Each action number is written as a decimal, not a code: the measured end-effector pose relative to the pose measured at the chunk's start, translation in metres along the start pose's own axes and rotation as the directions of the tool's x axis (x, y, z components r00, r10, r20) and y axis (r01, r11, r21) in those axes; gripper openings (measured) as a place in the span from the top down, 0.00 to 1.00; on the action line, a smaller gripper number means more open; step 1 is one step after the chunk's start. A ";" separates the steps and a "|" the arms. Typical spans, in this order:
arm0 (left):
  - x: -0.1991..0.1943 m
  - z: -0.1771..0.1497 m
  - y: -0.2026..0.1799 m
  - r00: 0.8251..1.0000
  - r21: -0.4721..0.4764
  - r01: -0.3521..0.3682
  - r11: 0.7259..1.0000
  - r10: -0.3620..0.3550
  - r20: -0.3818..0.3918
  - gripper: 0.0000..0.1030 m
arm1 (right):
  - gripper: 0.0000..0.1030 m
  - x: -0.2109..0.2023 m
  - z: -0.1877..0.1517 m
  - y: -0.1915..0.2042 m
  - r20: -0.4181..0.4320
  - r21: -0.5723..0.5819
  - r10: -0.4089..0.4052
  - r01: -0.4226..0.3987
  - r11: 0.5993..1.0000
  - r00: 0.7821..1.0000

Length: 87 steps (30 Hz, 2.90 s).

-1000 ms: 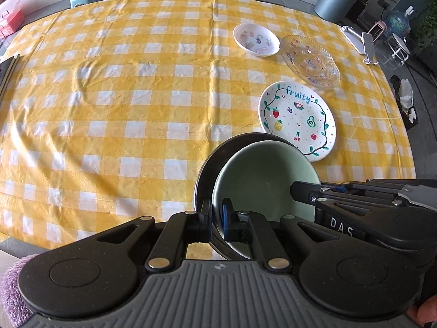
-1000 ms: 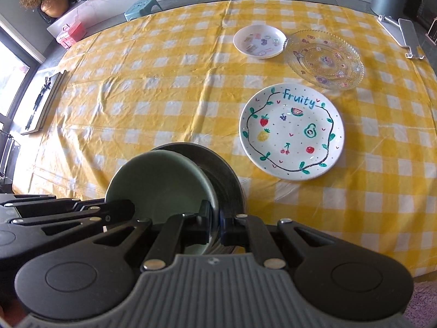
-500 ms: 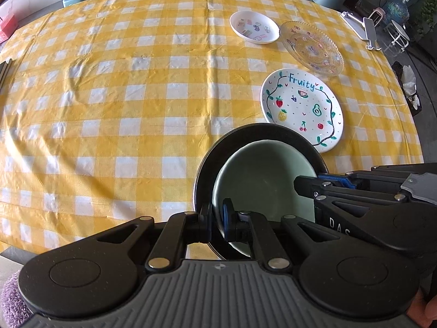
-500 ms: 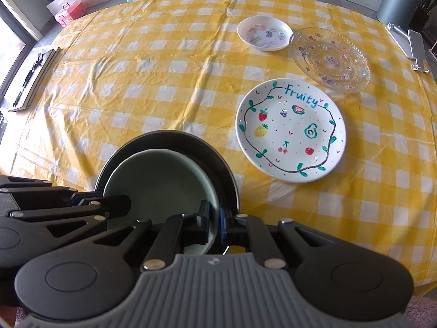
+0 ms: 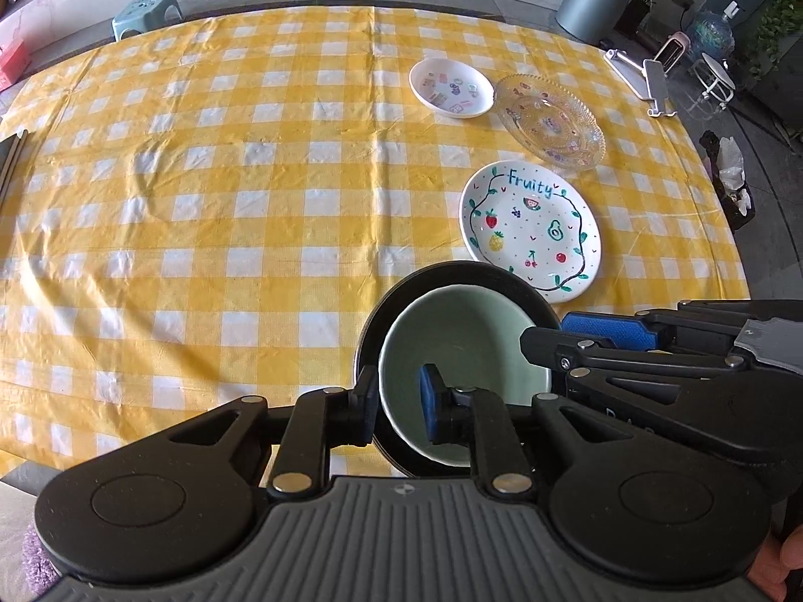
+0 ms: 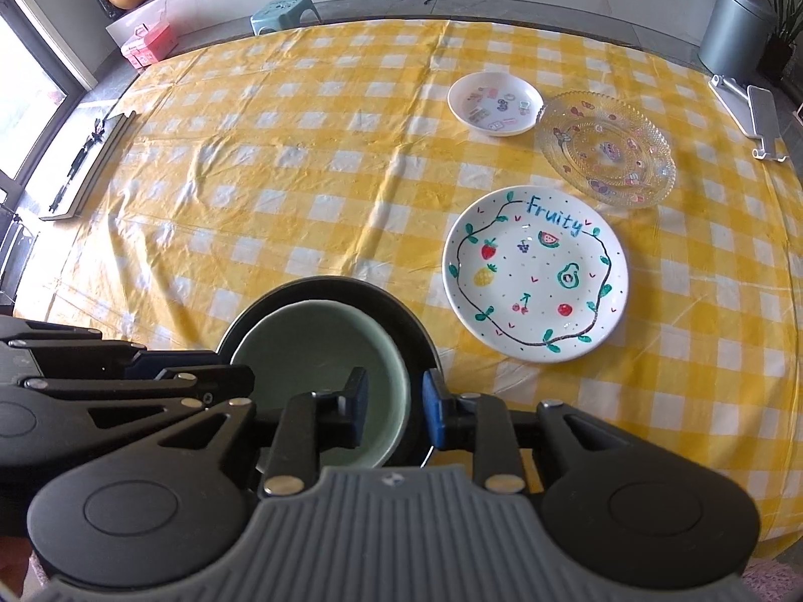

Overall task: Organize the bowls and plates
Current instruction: 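Lower the green bowl into the steel bowls and open the left tool, then move the left tool to the 'Fruity' plate rim and close on it, then lift the 'Fruity' plate with the left tool beside the bowl stack and open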

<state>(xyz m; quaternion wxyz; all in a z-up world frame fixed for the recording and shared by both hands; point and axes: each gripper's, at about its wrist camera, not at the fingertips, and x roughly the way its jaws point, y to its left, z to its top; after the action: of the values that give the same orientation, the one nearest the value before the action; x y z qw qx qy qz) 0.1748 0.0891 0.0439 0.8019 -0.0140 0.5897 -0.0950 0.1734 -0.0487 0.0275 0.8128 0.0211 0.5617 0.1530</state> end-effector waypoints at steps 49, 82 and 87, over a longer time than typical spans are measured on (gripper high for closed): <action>0.142 0.120 -0.029 0.988 0.207 0.149 0.967 -0.140 -0.059 0.70 | 0.69 0.082 -0.037 -0.213 0.252 0.465 0.156 -0.261 0.846 0.955; 0.155 0.118 -0.033 0.976 0.126 0.207 0.970 -0.195 -0.101 0.89 | 0.92 0.088 -0.041 -0.215 0.246 0.472 0.180 -0.280 0.836 0.952; 0.144 0.112 -0.045 0.975 0.117 0.216 0.969 -0.207 -0.083 0.90 | 0.92 0.077 -0.051 -0.226 0.272 0.489 0.175 -0.293 0.822 0.946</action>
<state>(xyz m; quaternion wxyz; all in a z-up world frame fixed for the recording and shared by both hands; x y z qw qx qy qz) 0.3158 0.0102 -0.0513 0.7653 -0.0233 0.6055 -0.2172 0.2023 -0.2495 -0.1076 0.8069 0.3267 0.4836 0.0904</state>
